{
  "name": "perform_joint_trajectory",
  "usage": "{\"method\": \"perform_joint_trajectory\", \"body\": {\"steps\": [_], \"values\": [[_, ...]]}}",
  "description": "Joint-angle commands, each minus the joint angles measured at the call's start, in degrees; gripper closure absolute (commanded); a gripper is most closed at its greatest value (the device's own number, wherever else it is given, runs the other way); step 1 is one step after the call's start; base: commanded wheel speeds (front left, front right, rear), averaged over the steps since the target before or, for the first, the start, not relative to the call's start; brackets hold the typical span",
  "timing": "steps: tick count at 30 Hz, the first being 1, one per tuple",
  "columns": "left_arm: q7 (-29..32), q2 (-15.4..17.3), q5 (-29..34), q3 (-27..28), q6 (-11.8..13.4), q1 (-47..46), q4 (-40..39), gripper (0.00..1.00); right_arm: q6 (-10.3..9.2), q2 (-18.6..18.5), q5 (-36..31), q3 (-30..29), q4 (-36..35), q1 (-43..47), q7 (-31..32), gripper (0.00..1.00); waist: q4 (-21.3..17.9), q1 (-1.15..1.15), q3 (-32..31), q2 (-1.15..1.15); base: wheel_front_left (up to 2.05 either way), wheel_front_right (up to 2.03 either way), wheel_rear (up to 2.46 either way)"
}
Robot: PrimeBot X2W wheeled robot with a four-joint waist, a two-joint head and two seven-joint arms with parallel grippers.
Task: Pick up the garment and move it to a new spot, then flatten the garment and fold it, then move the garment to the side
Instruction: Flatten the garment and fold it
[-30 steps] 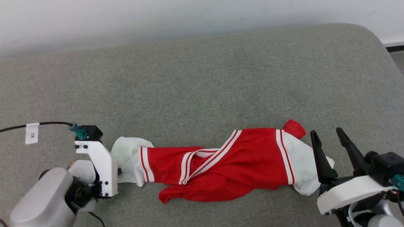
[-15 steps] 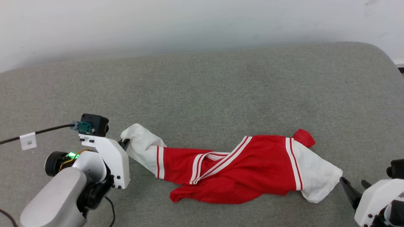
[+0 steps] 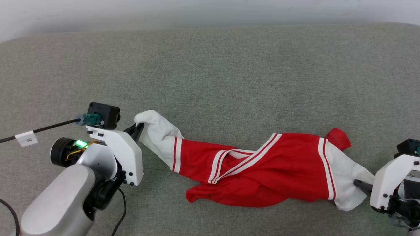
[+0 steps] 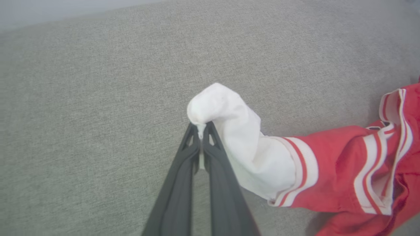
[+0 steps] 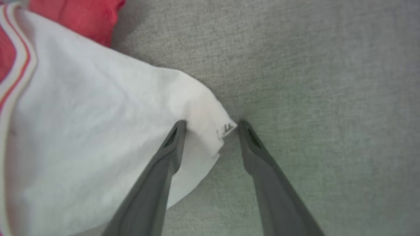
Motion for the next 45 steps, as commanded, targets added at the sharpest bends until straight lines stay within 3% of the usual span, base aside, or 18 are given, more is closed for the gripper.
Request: {"method": "perform_joint_trajectory", "body": {"steps": [1,7,10,15,26,34,45], "values": [[-0.4,0.0,-0.2,0.0,0.2,-0.1,-0.1,1.0,-0.01,1.6,0.3,1.4,3.1,1.3,1.5,1.0,0.2,0.0,0.0,0.0,0.0,0.0,0.0],[-1.9,0.0,-0.1,0.5,0.3,0.5,0.5,1.0,-0.02,-0.7,1.8,2.1,2.6,-1.9,-0.6,1.0,0.1,0.0,-1.1,0.0,0.0,0.0,0.0],[-4.8,-0.2,0.8,1.9,1.3,-1.0,1.2,1.0,-0.03,-4.5,0.9,4.0,-2.4,-5.2,-6.7,1.0,-0.4,0.0,-3.7,0.0,0.0,0.0,0.0],[-6.4,-0.5,1.3,3.7,2.4,-3.8,2.6,1.0,-0.03,-6.9,-1.0,6.7,-4.7,-9.6,-10.6,1.0,-0.9,0.0,-6.9,0.0,0.0,0.0,0.0],[-9.4,-3.6,3.4,6.2,2.2,-19.4,12.2,1.0,-0.03,-9.2,-2.4,13.4,1.0,-26.6,-17.0,1.0,-1.2,0.0,-9.6,0.0,0.0,0.0,0.0],[-14.0,-6.8,4.5,8.1,-0.5,-35.0,23.8,1.0,-0.03,-9.4,-2.5,16.7,9.8,-43.8,-24.7,1.0,-1.1,0.0,-4.5,0.0,0.0,0.0,0.0],[-20.1,-7.8,6.6,10.5,-2.8,-56.5,33.5,1.0,-0.03,-9.9,-5.2,17.5,18.3,-66.4,-35.9,1.0,-0.8,0.0,8.2,0.0,0.0,0.0,0.0]]}}
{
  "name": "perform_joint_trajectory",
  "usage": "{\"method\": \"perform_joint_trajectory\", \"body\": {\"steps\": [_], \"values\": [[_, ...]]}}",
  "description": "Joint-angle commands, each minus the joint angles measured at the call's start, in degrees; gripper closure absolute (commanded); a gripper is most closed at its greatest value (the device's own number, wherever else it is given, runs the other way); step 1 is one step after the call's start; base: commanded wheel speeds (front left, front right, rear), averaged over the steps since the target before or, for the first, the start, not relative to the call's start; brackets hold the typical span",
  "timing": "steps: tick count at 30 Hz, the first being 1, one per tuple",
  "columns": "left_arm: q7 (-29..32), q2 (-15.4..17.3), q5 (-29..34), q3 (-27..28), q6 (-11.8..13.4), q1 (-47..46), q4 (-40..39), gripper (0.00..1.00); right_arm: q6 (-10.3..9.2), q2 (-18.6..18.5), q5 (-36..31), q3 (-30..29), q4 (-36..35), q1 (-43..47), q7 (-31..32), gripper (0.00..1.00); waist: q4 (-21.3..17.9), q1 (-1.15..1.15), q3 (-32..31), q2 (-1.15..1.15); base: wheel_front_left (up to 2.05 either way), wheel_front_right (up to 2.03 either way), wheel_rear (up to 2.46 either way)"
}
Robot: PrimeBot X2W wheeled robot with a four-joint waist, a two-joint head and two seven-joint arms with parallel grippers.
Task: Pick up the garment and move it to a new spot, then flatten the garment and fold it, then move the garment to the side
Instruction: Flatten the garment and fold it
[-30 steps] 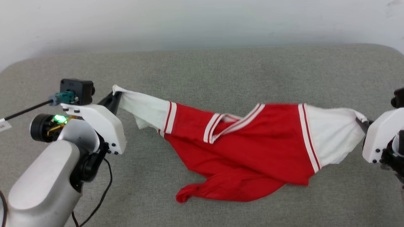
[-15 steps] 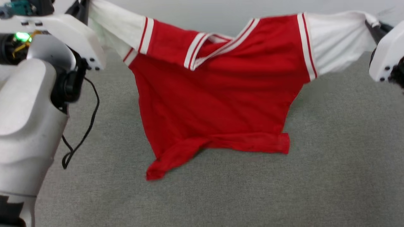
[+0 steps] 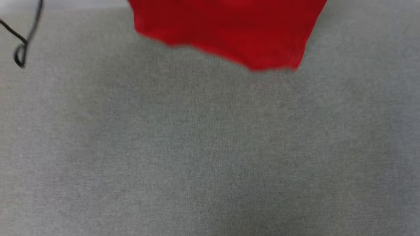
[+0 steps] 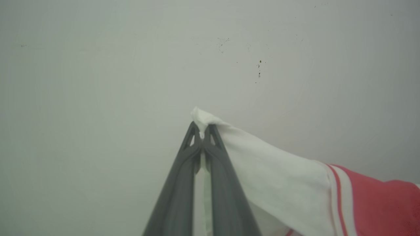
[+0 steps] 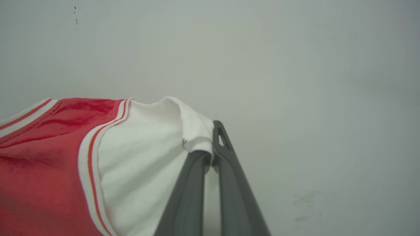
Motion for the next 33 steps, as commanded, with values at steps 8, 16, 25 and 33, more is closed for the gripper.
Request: {"method": "perform_joint_trajectory", "body": {"steps": [8,16,25,33], "values": [[-4.5,0.0,0.8,1.2,-1.8,-10.1,5.6,1.0,-0.04,-0.4,-0.7,3.3,4.1,-12.0,-6.2,1.0,0.1,-0.01,10.0,0.0,0.0,0.0,0.0],[-7.4,-1.8,-0.2,1.3,-3.2,-11.1,10.2,1.0,-0.04,1.1,1.5,8.4,9.1,-16.2,-9.3,1.0,0.6,-0.01,14.5,0.0,0.0,0.0,0.0],[-9.3,-3.8,-2.6,0.8,-7.4,-4.7,17.6,1.0,-0.04,2.4,8.3,15.1,15.2,-9.5,-10.6,1.0,0.9,-0.01,14.0,0.0,0.0,0.0,0.0],[-11.9,-3.2,-5.4,1.5,-10.1,10.3,19.5,1.0,-0.04,0.1,16.8,20.8,10.9,6.9,-13.4,1.0,0.7,-0.01,5.0,0.0,0.0,0.0,0.0]]}}
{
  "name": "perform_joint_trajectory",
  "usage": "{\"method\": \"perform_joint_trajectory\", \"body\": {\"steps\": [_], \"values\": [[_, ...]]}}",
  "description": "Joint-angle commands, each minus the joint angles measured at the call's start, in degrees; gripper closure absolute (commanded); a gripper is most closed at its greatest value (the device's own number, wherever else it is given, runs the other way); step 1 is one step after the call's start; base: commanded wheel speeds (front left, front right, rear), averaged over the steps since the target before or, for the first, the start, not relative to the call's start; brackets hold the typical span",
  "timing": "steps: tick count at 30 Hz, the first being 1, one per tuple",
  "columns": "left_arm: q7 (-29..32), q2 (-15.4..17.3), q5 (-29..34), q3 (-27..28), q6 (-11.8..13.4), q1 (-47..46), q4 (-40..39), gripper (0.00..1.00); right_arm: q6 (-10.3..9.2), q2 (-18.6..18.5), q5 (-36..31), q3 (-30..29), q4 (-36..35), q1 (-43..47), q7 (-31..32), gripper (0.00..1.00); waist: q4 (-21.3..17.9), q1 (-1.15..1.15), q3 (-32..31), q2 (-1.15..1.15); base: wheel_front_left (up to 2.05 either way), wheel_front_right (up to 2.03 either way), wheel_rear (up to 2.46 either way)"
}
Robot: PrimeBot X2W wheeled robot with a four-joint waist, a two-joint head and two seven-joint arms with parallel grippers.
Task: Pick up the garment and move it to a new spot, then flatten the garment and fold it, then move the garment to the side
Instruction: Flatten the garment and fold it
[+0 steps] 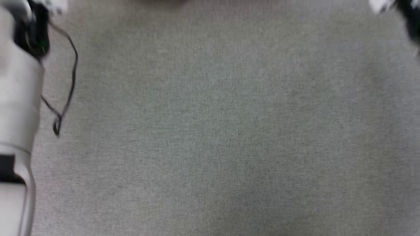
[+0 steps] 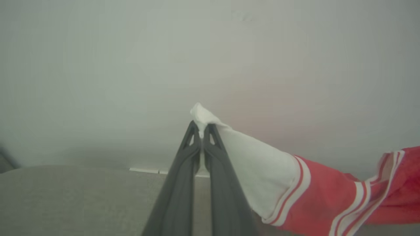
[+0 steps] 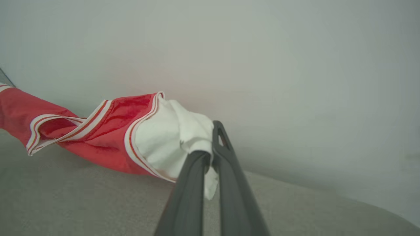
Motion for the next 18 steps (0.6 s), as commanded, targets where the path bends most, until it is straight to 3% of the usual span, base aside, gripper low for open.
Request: {"method": "perform_joint_trajectory", "body": {"steps": [1,7,12,18], "values": [[-0.5,0.4,-0.1,0.1,-0.4,2.7,-0.1,1.0,-0.04,-0.8,0.7,0.6,-1.0,3.1,-0.2,1.0,0.0,0.0,-4.2,0.0,0.0,0.0,0.0],[-1.5,1.5,-3.1,1.4,-1.2,17.9,-2.8,1.0,-0.04,-4.5,4.7,1.3,-9.2,18.9,0.7,1.0,-0.3,0.0,-11.5,0.0,0.0,0.0,0.0],[-1.9,2.8,-4.6,3.1,1.0,31.0,-8.2,1.0,-0.04,-6.9,5.5,-1.9,-16.5,32.6,3.5,1.0,-0.5,0.0,-16.3,0.0,0.0,0.0,0.0],[-1.2,4.6,-7.4,4.9,5.1,47.8,-18.5,1.0,-0.04,-5.7,2.8,-9.3,-25.7,50.3,7.5,1.0,-1.1,0.0,-20.9,0.0,0.0,0.0,0.0]]}}
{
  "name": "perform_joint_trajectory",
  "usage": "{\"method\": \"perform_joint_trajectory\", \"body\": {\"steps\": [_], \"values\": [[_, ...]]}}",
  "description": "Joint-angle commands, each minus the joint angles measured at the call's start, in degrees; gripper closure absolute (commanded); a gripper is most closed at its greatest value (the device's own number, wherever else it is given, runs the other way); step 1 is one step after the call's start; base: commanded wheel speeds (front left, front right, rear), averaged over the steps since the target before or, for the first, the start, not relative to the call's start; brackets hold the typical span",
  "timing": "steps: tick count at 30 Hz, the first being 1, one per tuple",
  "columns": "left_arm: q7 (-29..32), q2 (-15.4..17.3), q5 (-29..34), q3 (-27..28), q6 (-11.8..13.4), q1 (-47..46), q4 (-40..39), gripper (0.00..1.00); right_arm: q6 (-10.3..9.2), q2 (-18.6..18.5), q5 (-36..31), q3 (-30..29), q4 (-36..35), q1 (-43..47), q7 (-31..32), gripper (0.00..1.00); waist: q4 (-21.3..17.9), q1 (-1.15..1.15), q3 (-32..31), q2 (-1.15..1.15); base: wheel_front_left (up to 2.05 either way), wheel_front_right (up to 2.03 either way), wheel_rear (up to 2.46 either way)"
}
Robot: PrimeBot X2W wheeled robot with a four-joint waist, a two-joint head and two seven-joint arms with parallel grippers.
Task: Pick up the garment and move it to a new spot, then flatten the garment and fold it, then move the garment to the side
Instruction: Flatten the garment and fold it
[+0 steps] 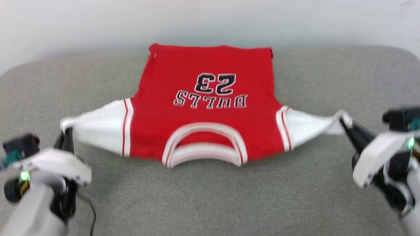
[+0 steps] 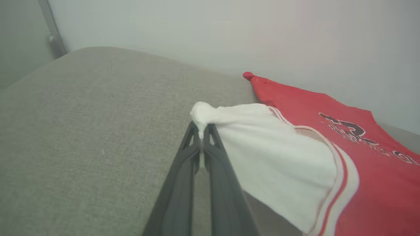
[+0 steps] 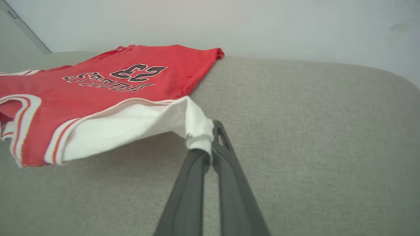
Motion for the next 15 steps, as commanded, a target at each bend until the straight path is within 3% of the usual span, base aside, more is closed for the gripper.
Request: {"method": "perform_joint_trajectory", "body": {"steps": [1,7,13,14,15], "values": [[0.4,0.8,-0.5,0.3,1.2,3.5,-2.5,1.0,-0.04,0.8,-0.9,-1.8,-1.8,3.7,0.8,1.0,-0.5,0.01,-2.3,0.0,0.0,0.0,0.0],[3.3,3.4,-1.7,1.4,9.2,20.2,-18.0,1.0,-0.04,5.9,-5.3,-9.7,-10.6,20.1,7.2,1.0,-0.7,0.01,-4.8,0.0,0.0,0.0,0.0],[5.8,5.3,-1.2,1.1,16.5,32.1,-31.3,1.0,-0.04,10.1,-8.5,-14.1,-14.6,30.8,11.7,1.0,-0.4,0.01,-5.7,0.0,0.0,0.0,0.0],[5.9,5.3,-1.2,0.9,17.2,33.3,-32.9,1.0,-0.04,10.2,-9.1,-14.4,-14.7,31.6,11.9,0.7,-0.4,0.01,-5.7,0.0,0.0,0.0,0.0],[6.1,5.1,-0.6,0.1,19.0,35.7,-37.2,1.0,-0.04,11.5,-10.1,-14.5,-15.3,33.1,12.6,0.0,-0.1,0.01,-5.7,0.0,0.0,0.0,0.0]]}}
